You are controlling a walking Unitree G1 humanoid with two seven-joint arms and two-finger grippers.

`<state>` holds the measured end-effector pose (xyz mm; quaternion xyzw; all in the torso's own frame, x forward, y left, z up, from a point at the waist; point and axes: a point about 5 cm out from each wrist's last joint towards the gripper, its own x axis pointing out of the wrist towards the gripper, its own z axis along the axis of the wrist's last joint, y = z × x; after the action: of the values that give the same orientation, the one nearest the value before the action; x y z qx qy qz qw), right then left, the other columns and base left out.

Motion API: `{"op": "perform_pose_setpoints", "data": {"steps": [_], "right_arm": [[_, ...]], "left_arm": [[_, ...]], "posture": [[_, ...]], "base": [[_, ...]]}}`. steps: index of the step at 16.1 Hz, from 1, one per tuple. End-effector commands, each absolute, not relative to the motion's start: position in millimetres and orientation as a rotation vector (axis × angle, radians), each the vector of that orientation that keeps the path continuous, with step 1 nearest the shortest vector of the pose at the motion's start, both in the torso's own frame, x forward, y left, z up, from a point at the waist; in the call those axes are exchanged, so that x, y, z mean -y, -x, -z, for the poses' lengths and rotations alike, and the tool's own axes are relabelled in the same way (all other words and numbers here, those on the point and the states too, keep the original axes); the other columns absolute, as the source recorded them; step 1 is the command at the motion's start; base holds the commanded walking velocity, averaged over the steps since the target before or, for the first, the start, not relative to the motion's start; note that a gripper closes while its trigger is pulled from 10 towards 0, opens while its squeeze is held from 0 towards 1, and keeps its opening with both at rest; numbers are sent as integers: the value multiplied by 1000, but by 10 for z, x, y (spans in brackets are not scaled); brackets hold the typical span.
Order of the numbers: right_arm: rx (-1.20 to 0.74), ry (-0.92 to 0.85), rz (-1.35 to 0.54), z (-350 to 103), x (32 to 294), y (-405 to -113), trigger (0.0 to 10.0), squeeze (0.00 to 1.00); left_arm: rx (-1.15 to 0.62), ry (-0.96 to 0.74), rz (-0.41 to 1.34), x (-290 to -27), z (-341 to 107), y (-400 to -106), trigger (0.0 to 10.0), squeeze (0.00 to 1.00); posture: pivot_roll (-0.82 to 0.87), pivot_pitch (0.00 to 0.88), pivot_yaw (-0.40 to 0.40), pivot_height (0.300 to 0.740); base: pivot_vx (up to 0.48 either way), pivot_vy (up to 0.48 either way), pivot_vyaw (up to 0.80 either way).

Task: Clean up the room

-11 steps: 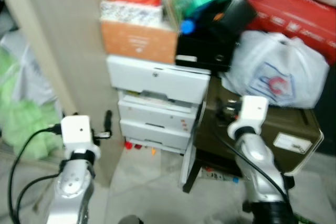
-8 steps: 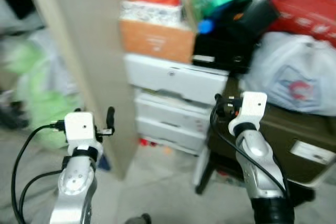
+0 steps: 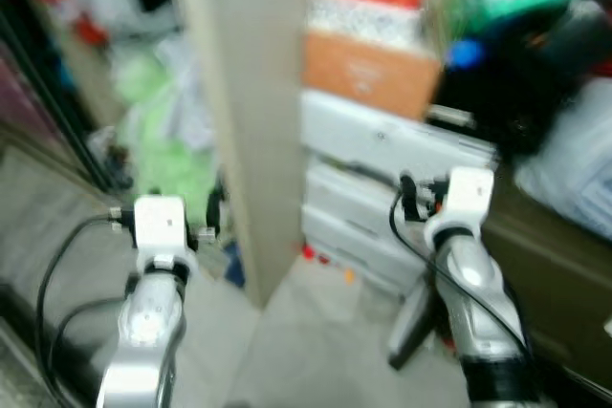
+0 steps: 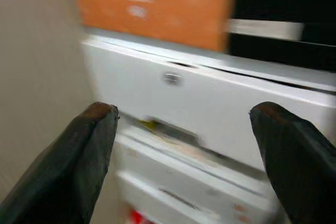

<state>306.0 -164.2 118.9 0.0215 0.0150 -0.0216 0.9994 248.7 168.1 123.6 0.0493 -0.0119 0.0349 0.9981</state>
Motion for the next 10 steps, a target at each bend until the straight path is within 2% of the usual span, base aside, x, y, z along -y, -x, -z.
{"op": "perform_pose_setpoints", "data": {"steps": [1, 4, 10], "right_arm": [[-13, -50, 37, -1227, 1617, -3085, 10000, 0], [-13, -61, 35, -1225, 1613, -3088, 10000, 0], [-14, -59, 27, -1219, 1595, -3090, 10000, 0]], "left_arm": [[20, -105, -78, -1682, -1230, -2493, 10000, 0], [25, -102, -86, -1684, -1233, -2494, 10000, 0], [28, -99, -93, -1682, -1236, -2503, 10000, 0]], "posture": [[-53, 16, -9, 740], [-52, 16, -11, 740], [-54, 17, -11, 740]], "base": [[0, 0, 788], [0, -80, 0], [0, -410, 0]]}}
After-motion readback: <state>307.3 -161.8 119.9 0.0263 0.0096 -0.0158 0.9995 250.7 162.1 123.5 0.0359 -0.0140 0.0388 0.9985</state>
